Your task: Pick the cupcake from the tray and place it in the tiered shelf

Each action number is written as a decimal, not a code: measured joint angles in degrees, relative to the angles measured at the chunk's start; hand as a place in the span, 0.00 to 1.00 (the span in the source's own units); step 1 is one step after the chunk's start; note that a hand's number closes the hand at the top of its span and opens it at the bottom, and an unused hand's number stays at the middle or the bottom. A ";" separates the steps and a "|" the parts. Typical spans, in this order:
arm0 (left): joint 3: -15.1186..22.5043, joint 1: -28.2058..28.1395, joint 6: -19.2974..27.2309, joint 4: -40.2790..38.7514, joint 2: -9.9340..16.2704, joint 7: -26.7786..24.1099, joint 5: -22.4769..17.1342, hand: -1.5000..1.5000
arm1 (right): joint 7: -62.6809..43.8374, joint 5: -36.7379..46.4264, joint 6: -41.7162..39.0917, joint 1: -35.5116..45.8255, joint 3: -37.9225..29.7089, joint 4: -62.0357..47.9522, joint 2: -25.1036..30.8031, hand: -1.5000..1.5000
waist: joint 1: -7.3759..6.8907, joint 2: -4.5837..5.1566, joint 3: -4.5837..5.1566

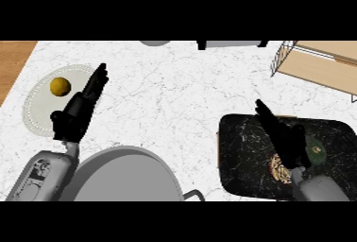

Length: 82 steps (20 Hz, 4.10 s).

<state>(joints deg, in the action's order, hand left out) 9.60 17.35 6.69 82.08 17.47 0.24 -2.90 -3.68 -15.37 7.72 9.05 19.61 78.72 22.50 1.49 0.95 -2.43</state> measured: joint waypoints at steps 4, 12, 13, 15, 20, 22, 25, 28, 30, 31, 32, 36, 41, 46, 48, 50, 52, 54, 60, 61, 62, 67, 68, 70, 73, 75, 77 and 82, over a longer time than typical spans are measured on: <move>-2.91 -3.79 -0.73 -1.41 2.48 1.04 -1.39 0.50 | 3.72 0.82 -1.18 1.02 0.35 4.01 -0.40 1.00 | -1.26 -0.74 1.53; -9.14 -13.34 -0.89 -4.48 4.73 3.38 -6.04 0.50 | 11.21 17.75 15.53 -4.64 -0.99 9.43 3.54 0.00 | -0.55 -1.68 2.53; -9.47 -14.84 -1.42 -4.12 4.77 2.77 -6.47 0.50 | 12.24 19.20 17.01 -6.97 0.24 11.13 2.76 0.00 | -0.67 -1.60 2.51; -10.35 -15.71 -2.16 -4.26 4.92 2.47 -7.17 0.50 | 12.80 22.24 19.11 -11.80 3.50 15.39 1.79 0.00 | -0.70 -1.45 2.50; -11.71 -18.28 -3.73 -3.12 5.63 2.55 -8.18 0.50 | 6.22 33.69 24.71 -20.76 7.36 25.64 4.81 0.00 | -0.60 -1.38 2.56; -11.89 -18.86 -3.93 -2.75 5.79 2.63 -8.27 0.50 | 1.84 38.67 25.23 -22.74 6.59 28.11 8.17 0.00 | -0.44 -1.39 2.63; -12.48 -18.96 -4.17 -2.85 5.91 2.58 -8.62 0.50 | -6.88 46.43 23.67 -25.14 6.14 32.63 12.38 0.00 | -0.26 -1.35 2.74; -12.85 -18.86 -4.77 -2.83 6.45 2.82 -8.82 0.50 | -15.66 52.06 18.00 -26.13 5.60 36.59 16.95 0.00 | -0.53 -1.24 2.79; -12.66 -18.82 -4.73 -2.71 6.14 2.74 -8.67 0.50 | -20.53 54.24 12.74 -26.39 5.98 38.59 19.91 0.00 | -0.86 -1.13 2.80; -12.64 -19.11 -5.03 -2.45 6.25 2.54 -8.70 0.50 | -22.82 55.10 9.76 -26.25 6.12 39.38 21.59 0.00 | -1.22 -1.09 2.82; -12.67 -19.11 -5.14 -2.23 6.37 2.77 -8.74 0.50 | -25.13 56.10 6.83 -26.19 6.65 40.20 22.98 0.00 | -1.42 -1.06 2.82; -12.28 -18.40 -5.24 -3.41 5.64 2.30 -8.25 0.50 | -34.92 59.71 -5.09 -23.54 10.27 43.71 24.96 0.00 | -1.91 -0.87 2.75; -12.59 -18.39 -5.47 -1.53 5.60 3.83 -8.13 0.50 | -42.85 61.88 -17.66 -18.21 12.91 45.19 23.73 0.00 | -2.06 -0.91 2.57; -13.05 -17.94 -5.41 -1.04 4.39 4.83 -7.14 0.50 | -45.07 62.84 -25.39 -13.40 13.16 42.26 18.69 0.00 | -1.84 -0.94 2.49; -12.96 -17.66 -5.15 -1.08 3.60 5.06 -6.39 0.50 | -44.25 63.54 -26.80 -11.09 12.84 38.90 16.28 0.00 | -1.81 -0.94 2.46; -13.84 -19.39 -6.46 -0.80 3.87 3.75 -6.49 0.50 | -42.93 64.26 -27.31 -10.68 12.00 36.81 15.29 0.00 | -1.78 -0.94 2.44; -13.76 -19.15 -6.05 -0.58 2.99 4.26 -5.69 0.50 | -40.47 64.64 -27.59 -10.40 10.12 34.66 15.12 0.00 | -1.68 -0.95 2.43; -14.49 -18.71 -6.78 -0.89 3.02 4.55 -5.71 0.50 | -37.90 65.96 -26.54 -11.24 8.91 32.41 14.99 0.00 | -1.58 -0.96 2.43; -16.11 -18.37 -7.90 1.16 2.76 6.94 -5.21 0.50 | -32.49 70.09 -24.42 -10.53 6.70 25.23 11.19 0.00 | -1.57 -0.97 2.42; -16.47 -19.10 -8.38 0.98 2.61 6.09 -5.10 0.50 | -31.61 70.50 -24.33 -10.51 6.28 24.81 10.78 0.00 | -1.57 -0.97 2.41; -16.47 -18.44 -8.33 -0.21 2.05 5.40 -4.65 0.50 | -30.66 70.98 -23.92 -11.30 5.93 24.62 10.78 0.00 | -1.51 -0.97 2.42; -17.68 -17.53 -9.33 -1.41 1.55 5.12 -3.66 0.50 | -24.72 73.41 -21.48 -10.90 3.18 19.25 8.87 0.00 | -1.50 -0.97 2.43; -17.74 -17.31 -9.18 -1.20 1.30 5.70 -3.33 0.50 | -24.88 73.88 -22.47 -10.39 2.93 19.06 7.97 0.00 | -1.51 -0.96 2.42; -18.10 -18.02 -9.92 -1.06 0.92 5.13 -3.27 0.50 | -23.40 75.04 -21.60 -10.28 2.38 16.70 6.70 0.00 | -1.56 -0.98 2.45; -19.34 -17.39 -10.89 -2.08 1.38 4.74 -3.19 0.50 | -21.67 75.71 -21.80 -10.14 1.03 14.92 5.68 1.00 | -1.56 -1.11 2.66; -19.34 -18.18 -10.90 -0.92 0.92 5.17 -2.83 0.50 | -20.48 75.66 -21.77 -9.30 -0.13 13.19 4.56 1.00 | -1.63 -1.22 2.82; -19.60 -17.47 -11.03 -1.40 0.65 5.39 -2.56 0.50 | -18.82 75.62 -22.63 -8.79 -0.95 12.62 4.21 1.00 | -1.59 -1.24 2.86; -19.79 -17.17 -10.99 -0.48 0.10 6.85 -1.58 0.50 | -16.60 78.76 -22.02 -8.57 -0.82 11.91 3.16 1.00 | -1.60 -1.37 3.03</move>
<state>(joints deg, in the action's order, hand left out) -10.19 0.17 -4.30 81.61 17.57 7.09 -4.48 -20.28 63.40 -14.29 0.48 18.79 90.64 25.65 -0.11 -0.42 0.60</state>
